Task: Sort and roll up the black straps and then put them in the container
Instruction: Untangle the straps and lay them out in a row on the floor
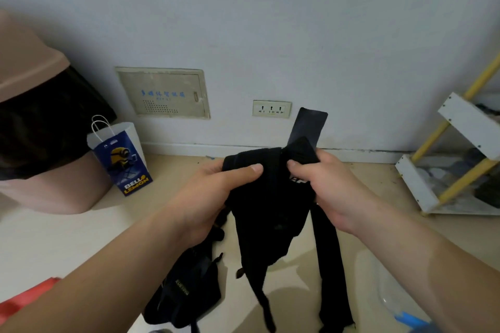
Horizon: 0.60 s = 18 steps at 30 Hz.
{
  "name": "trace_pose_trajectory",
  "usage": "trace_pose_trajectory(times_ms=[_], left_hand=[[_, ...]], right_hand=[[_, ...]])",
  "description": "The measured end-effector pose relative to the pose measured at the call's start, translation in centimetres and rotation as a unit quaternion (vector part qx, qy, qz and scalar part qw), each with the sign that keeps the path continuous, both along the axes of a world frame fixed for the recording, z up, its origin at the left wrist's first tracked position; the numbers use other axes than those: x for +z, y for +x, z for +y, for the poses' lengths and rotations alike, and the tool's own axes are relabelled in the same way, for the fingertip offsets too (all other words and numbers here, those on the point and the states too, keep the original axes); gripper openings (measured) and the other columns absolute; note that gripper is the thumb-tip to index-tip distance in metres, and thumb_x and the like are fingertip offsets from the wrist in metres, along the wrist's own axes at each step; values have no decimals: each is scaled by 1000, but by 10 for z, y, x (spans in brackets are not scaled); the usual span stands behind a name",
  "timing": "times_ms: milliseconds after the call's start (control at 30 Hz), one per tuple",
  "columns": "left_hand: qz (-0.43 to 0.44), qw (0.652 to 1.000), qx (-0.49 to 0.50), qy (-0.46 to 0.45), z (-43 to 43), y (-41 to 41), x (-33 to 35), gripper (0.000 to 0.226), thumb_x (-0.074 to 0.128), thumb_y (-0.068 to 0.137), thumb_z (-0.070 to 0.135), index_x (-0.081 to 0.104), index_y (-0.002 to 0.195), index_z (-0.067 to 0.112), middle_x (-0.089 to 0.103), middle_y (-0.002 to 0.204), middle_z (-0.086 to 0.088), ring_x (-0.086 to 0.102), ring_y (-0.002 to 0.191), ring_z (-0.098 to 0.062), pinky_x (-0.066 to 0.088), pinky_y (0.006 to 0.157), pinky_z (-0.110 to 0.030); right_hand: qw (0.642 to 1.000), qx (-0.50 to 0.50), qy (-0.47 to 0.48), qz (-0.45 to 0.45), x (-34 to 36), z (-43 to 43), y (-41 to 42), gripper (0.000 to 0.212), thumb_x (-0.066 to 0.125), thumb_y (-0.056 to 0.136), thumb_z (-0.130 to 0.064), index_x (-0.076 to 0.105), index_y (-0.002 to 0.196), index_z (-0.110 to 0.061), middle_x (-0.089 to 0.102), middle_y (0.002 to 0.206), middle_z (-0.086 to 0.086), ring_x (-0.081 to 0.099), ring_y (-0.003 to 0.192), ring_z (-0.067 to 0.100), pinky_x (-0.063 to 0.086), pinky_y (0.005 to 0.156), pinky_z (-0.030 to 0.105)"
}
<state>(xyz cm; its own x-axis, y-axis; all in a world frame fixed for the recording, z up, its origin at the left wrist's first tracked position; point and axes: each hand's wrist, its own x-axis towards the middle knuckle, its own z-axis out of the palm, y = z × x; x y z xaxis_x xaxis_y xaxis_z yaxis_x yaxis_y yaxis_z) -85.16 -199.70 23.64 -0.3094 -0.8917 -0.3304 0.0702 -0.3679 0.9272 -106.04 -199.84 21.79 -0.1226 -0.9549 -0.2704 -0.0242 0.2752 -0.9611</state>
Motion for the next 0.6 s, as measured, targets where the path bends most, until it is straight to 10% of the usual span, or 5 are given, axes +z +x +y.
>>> trace_pose_trajectory(times_ms=[200, 600], left_hand=[[35, 999, -2, -12, 1, 10, 1, 24, 71, 94, 19, 78, 110, 3, 79, 104, -16, 76, 89, -26, 58, 79, -33], [65, 997, -31, -36, 6, 6, -2, 39, 74, 92, 31, 68, 126, 12, 77, 119, -13, 75, 106, -27, 57, 94, -43]], right_hand=[[998, -50, 29, -32, -6, -8, -5, 20, 66, 100, -11, 72, 118, -18, 77, 121, 14, 71, 117, 40, 55, 100, 51], [985, 169, 19, -26, 8, 16, 11, 17, 79, 92, -24, 81, 108, -19, 82, 108, 9, 79, 102, 27, 61, 91, 41]])
